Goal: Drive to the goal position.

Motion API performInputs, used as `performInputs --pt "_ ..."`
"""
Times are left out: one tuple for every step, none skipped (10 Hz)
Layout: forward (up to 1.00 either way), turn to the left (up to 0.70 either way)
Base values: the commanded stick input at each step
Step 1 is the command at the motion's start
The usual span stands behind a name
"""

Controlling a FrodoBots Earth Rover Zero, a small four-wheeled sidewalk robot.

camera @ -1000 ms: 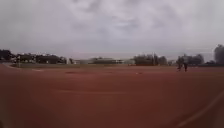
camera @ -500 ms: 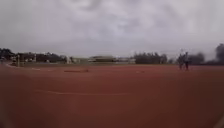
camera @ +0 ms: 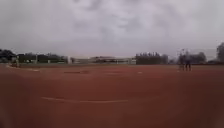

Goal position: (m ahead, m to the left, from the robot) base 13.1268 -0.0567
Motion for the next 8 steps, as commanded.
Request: performInputs --pt "0.7 0.0" --pt "0.7 0.0" --pt "0.7 0.0" --pt "0.7 0.0" --pt "0.7 0.0" --pt "0.7 0.0" --pt "0.7 0.0" --pt "0.7 0.0"
